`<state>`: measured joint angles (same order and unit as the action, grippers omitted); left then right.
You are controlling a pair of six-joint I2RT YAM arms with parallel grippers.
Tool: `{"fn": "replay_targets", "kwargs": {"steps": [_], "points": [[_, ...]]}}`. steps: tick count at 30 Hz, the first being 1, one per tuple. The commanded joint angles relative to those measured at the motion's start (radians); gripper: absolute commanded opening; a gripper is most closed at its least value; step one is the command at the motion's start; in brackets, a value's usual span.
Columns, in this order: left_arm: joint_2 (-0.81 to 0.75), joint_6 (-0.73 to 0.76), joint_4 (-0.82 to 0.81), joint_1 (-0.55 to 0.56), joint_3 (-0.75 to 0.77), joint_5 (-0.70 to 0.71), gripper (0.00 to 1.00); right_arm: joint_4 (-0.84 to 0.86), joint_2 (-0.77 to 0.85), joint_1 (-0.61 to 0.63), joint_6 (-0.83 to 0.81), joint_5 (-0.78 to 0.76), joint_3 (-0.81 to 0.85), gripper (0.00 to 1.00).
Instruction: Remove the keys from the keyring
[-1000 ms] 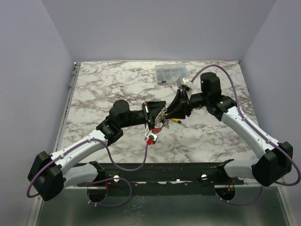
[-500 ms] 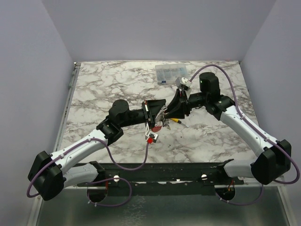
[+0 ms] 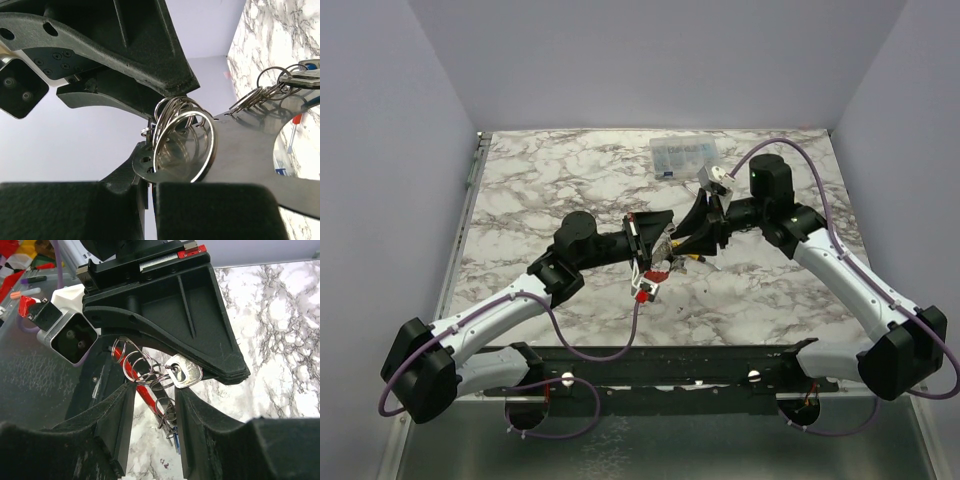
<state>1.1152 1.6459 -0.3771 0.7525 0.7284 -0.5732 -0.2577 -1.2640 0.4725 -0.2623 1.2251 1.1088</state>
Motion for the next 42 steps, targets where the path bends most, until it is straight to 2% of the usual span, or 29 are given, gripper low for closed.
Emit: {"fn": "replay_targets", "kwargs": {"steps": [1,8,14,17,21,26,28,31,39,42], "points": [[0.006,-0.017,-0.033,-0.002,0.040,0.029,0.00,-0.005,-0.018,0.012,0.027,0.032,0.001,0.45],[0.001,-0.019,-0.032,-0.002,0.033,0.058,0.00,0.013,-0.028,0.012,0.144,0.045,0.008,0.43],[-0.006,-0.013,-0.032,-0.001,0.025,0.068,0.00,0.050,-0.055,0.011,0.336,0.081,0.017,0.44],[-0.007,-0.008,-0.032,-0.002,0.020,0.070,0.00,0.165,-0.069,0.011,0.486,0.110,-0.001,0.46],[-0.007,-0.008,-0.032,-0.002,0.020,0.073,0.00,0.381,-0.075,0.011,0.702,0.111,-0.054,0.42],[-0.016,-0.013,-0.032,-0.001,0.014,0.075,0.00,0.593,-0.087,0.011,0.881,0.081,-0.106,0.43],[-0.018,-0.020,-0.033,-0.001,0.015,0.085,0.00,0.572,-0.092,0.011,0.870,0.055,-0.103,0.42],[-0.023,-0.032,-0.032,-0.001,0.020,0.100,0.00,0.435,-0.090,0.011,0.765,-0.002,-0.080,0.36],[-0.056,-0.049,-0.009,-0.001,0.013,0.125,0.00,0.289,-0.075,0.011,0.662,-0.112,-0.049,0.04],[-0.066,-0.062,0.005,-0.001,0.009,0.158,0.00,0.280,-0.044,0.009,0.626,-0.138,-0.050,0.01]]}}
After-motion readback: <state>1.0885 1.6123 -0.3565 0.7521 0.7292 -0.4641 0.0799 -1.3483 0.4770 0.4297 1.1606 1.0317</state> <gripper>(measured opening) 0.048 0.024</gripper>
